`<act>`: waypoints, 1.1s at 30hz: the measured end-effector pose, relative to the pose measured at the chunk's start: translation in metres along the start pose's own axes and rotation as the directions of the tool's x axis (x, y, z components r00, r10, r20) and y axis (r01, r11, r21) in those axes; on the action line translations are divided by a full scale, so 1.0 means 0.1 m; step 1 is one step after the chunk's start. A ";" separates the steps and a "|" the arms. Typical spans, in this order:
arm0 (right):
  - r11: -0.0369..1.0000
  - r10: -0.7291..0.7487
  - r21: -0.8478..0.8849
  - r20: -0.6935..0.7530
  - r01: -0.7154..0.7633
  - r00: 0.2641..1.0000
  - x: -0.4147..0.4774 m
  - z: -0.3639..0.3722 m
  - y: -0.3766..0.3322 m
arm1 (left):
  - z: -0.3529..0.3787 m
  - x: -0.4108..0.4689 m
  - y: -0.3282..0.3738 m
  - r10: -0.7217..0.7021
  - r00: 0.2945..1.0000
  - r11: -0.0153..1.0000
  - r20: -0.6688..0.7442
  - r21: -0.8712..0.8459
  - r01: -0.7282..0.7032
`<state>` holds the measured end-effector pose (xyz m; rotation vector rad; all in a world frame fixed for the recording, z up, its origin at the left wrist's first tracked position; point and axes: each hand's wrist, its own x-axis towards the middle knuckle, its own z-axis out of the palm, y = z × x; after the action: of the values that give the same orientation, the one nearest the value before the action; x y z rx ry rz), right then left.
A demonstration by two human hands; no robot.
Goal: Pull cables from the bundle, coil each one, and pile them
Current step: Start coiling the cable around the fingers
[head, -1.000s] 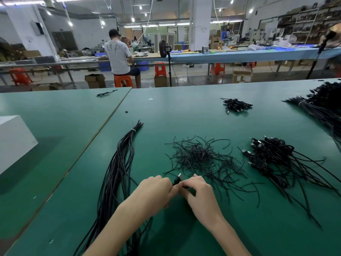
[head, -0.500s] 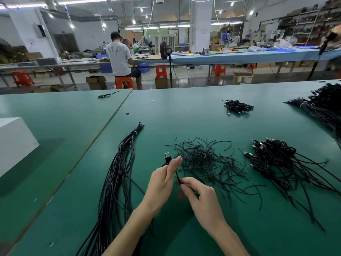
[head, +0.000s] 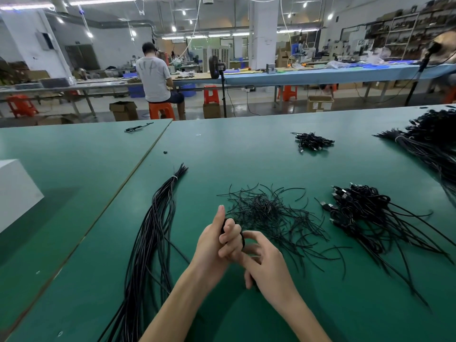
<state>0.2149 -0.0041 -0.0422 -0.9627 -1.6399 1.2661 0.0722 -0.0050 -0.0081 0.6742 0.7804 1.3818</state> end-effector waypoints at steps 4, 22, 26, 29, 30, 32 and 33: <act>0.998 -0.027 -0.058 -0.022 0.026 0.999 0.00 -0.01 0.02 | -0.09 0.01 0.03 -0.033 0.996 0.995 0.077 0.092 0.026; 0.998 -0.004 0.059 -0.044 0.006 0.999 -0.01 -0.03 0.00 | -0.20 0.01 0.02 -0.008 0.970 0.995 0.245 0.097 -0.016; 0.998 -0.060 -0.027 0.049 0.061 0.997 -0.01 0.01 0.00 | -0.18 -0.02 -0.02 -0.046 0.980 0.970 0.193 0.243 -0.003; 0.996 -0.068 -0.051 0.052 0.071 0.996 0.00 -0.01 0.00 | -0.21 0.00 -0.03 -0.030 0.981 0.966 0.194 0.257 -0.022; 0.997 -0.062 -0.050 0.057 0.065 0.996 0.00 -0.02 0.00 | -0.22 0.00 -0.03 -0.026 0.981 0.968 0.193 0.249 -0.023; 0.998 -0.052 -0.045 0.066 0.055 0.997 0.00 -0.02 0.00 | -0.23 0.02 -0.02 -0.022 0.982 0.975 0.190 0.220 -0.021; 0.998 -0.043 -0.038 0.064 0.046 0.997 0.00 -0.02 0.01 | -0.24 0.02 -0.02 -0.019 0.982 0.981 0.188 0.195 -0.018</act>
<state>0.2170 -0.0032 -0.0427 -0.9133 -1.7312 1.2495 0.0543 -0.0038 -0.0238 0.9451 0.7692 1.2288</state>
